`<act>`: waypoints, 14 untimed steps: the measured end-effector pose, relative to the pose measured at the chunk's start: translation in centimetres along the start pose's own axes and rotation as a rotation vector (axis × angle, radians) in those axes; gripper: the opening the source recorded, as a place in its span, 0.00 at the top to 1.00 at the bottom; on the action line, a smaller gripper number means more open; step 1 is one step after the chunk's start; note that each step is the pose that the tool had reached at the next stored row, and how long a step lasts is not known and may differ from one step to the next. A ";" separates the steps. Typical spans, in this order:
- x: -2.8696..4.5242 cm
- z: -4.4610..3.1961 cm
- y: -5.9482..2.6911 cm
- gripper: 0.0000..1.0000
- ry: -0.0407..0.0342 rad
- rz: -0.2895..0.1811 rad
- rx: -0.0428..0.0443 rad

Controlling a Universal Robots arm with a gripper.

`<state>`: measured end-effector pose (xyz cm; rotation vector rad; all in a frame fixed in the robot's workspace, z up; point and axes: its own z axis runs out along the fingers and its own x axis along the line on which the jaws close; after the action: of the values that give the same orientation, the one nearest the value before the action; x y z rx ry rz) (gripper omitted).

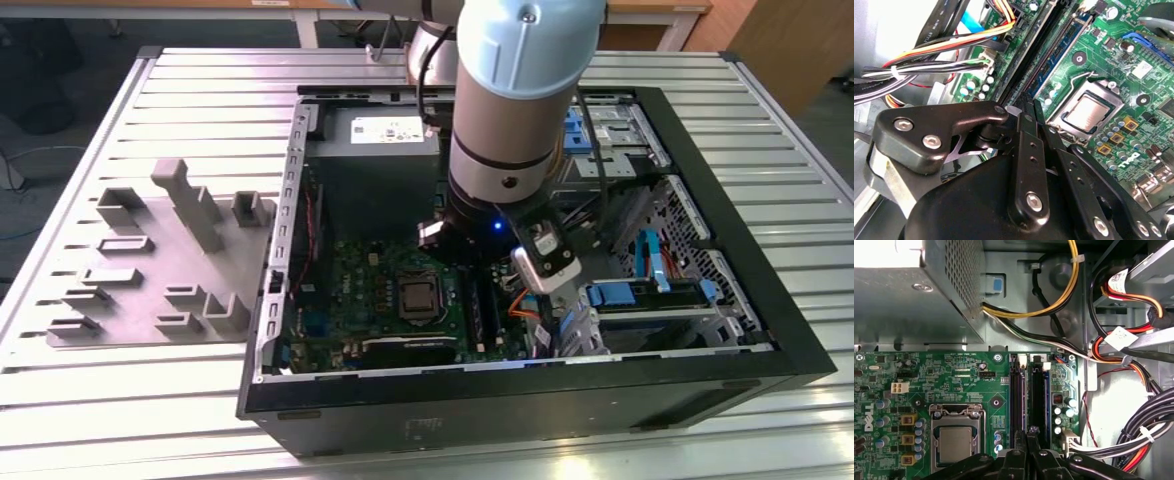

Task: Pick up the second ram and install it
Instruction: 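Insert the second ram into the second slot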

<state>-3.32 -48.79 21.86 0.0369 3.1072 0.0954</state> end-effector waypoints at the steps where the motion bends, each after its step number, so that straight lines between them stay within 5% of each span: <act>1: 0.00 0.01 0.00 0.87 0.0001 0.000 0.0002; 14: 0.01 0.11 -0.05 0.87 -0.0001 0.000 -0.0073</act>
<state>-3.33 -48.83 21.74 0.0372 3.1066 0.1067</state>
